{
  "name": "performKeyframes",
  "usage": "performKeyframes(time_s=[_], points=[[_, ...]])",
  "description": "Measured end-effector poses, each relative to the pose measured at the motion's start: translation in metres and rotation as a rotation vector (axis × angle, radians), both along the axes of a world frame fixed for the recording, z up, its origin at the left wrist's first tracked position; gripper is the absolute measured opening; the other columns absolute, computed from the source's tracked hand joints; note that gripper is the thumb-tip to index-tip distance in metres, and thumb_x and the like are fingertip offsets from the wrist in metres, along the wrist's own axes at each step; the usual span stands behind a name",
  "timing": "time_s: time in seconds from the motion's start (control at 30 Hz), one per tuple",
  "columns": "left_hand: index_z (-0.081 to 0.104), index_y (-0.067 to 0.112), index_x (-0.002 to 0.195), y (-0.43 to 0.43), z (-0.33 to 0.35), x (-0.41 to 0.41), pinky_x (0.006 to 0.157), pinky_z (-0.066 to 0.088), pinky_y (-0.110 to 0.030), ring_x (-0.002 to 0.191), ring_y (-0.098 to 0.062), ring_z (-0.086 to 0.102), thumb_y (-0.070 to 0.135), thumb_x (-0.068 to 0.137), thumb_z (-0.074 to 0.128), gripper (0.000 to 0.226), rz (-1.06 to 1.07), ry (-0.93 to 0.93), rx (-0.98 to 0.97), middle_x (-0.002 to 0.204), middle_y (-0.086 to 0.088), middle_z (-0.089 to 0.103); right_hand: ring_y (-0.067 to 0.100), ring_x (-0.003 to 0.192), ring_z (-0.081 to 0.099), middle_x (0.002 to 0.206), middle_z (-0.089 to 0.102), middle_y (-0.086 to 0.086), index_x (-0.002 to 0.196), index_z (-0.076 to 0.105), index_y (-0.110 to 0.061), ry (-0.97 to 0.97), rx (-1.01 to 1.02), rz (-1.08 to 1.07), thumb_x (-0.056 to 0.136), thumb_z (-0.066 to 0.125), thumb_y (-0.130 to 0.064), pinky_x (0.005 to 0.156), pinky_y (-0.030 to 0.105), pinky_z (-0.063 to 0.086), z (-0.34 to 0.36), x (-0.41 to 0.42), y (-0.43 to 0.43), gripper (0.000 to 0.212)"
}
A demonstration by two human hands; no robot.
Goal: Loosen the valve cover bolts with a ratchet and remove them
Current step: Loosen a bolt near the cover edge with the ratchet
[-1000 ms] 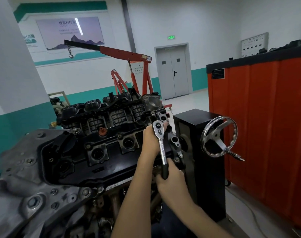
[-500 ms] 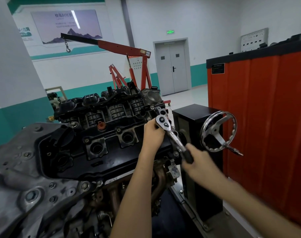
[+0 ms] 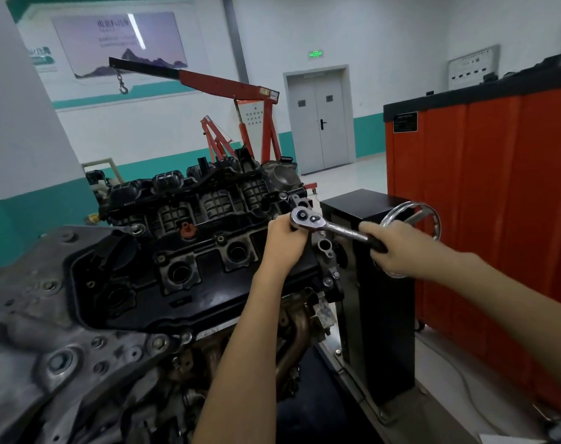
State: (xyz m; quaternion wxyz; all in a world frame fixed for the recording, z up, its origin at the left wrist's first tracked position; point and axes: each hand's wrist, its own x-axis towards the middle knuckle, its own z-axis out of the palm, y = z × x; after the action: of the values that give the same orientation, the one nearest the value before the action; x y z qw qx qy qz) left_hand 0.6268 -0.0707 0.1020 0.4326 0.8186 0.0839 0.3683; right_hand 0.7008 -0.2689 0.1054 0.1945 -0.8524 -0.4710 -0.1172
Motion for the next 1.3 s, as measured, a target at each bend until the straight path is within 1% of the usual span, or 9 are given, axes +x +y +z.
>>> performKeyframes(time_s=[0.1,0.27,0.4,0.5,0.63,0.8,0.93,1.13,1.3], points=[[0.056,0.004,0.071,0.003,-0.004,0.0,0.061,0.029,-0.03,0.067,-0.015,0.037,-0.004,0.086,0.048,0.018,0.027,-0.021,-0.043,0.069,-0.013,0.049,0.021,0.061,0.052,0.068,0.05,-0.001,0.093,0.046,-0.019,-0.045,0.033,-0.048,0.088,0.059,-0.013,0.055,0.031,0.042,-0.003,-0.002,0.006,0.015],[0.044,0.023,0.052,0.0,-0.014,0.004,0.058,0.035,-0.027,0.058,-0.007,0.04,0.005,0.09,0.057,0.044,0.023,-0.09,-0.06,0.052,0.012,0.048,0.011,0.046,0.053,0.06,0.055,0.002,0.079,0.053,-0.014,0.627,0.554,0.048,0.086,0.066,-0.008,0.048,0.025,0.045,-0.068,-0.082,0.035,0.016],[0.037,0.028,0.051,0.0,-0.015,0.005,0.057,0.031,-0.026,0.055,-0.003,0.032,0.001,0.091,0.058,0.052,0.034,-0.128,-0.056,0.046,0.014,0.039,0.014,0.033,0.04,0.045,0.044,-0.002,0.081,0.05,-0.008,0.884,0.66,0.143,0.087,0.059,-0.003,0.038,0.023,0.036,-0.076,-0.108,0.062,0.011],[0.048,0.031,0.044,0.0,-0.01,-0.004,0.053,0.035,-0.021,0.049,0.001,0.038,0.007,0.09,0.063,0.054,0.009,-0.082,-0.017,0.045,0.015,0.046,0.008,0.039,0.04,0.053,0.044,-0.002,0.077,0.051,-0.009,0.734,0.51,0.101,0.083,0.055,0.001,0.042,0.024,0.035,-0.067,-0.086,0.049,0.012],[0.067,0.02,0.068,0.0,0.006,-0.016,0.07,0.052,-0.021,0.071,-0.009,0.066,0.007,0.088,0.067,0.023,-0.111,-0.099,0.088,0.069,0.005,0.07,0.001,0.042,0.046,0.061,0.05,-0.002,0.085,0.057,-0.004,0.497,0.179,0.114,0.085,0.058,-0.001,0.041,0.015,0.037,-0.035,-0.038,0.02,0.003],[0.063,0.033,0.079,0.003,0.003,-0.023,0.063,0.039,-0.01,0.062,0.007,0.052,0.003,0.093,0.057,0.034,-0.154,-0.061,0.05,0.063,0.021,0.061,0.002,0.048,0.05,0.063,0.052,-0.005,0.068,0.044,-0.027,0.163,0.018,0.075,0.086,0.06,-0.005,0.046,0.014,0.037,0.011,-0.005,0.008,0.032],[0.063,0.035,0.081,-0.003,-0.008,-0.017,0.078,0.044,-0.014,0.08,0.005,0.058,0.005,0.095,0.056,0.034,-0.108,-0.181,-0.034,0.08,0.018,0.065,0.007,0.049,0.048,0.063,0.052,-0.002,0.07,0.049,-0.023,0.354,0.187,0.06,0.084,0.062,-0.003,0.046,0.017,0.038,-0.019,-0.036,0.011,0.028],[0.049,0.037,0.061,-0.012,-0.01,-0.013,0.063,0.038,-0.015,0.061,0.002,0.039,0.017,0.097,0.06,0.042,-0.138,-0.223,-0.059,0.058,0.019,0.048,0.018,0.05,0.046,0.062,0.048,0.006,0.079,0.048,-0.011,0.772,0.597,0.01,0.082,0.058,-0.006,0.048,0.028,0.038,-0.07,-0.115,0.064,0.012],[0.057,0.039,0.06,-0.006,-0.006,-0.017,0.065,0.041,-0.013,0.062,0.006,0.048,0.013,0.095,0.062,0.044,-0.151,-0.168,-0.052,0.059,0.021,0.055,0.014,0.054,0.051,0.067,0.056,0.01,0.085,0.056,-0.009,0.588,0.384,0.028,0.083,0.058,-0.001,0.052,0.029,0.044,-0.058,-0.08,0.041,0.009]])
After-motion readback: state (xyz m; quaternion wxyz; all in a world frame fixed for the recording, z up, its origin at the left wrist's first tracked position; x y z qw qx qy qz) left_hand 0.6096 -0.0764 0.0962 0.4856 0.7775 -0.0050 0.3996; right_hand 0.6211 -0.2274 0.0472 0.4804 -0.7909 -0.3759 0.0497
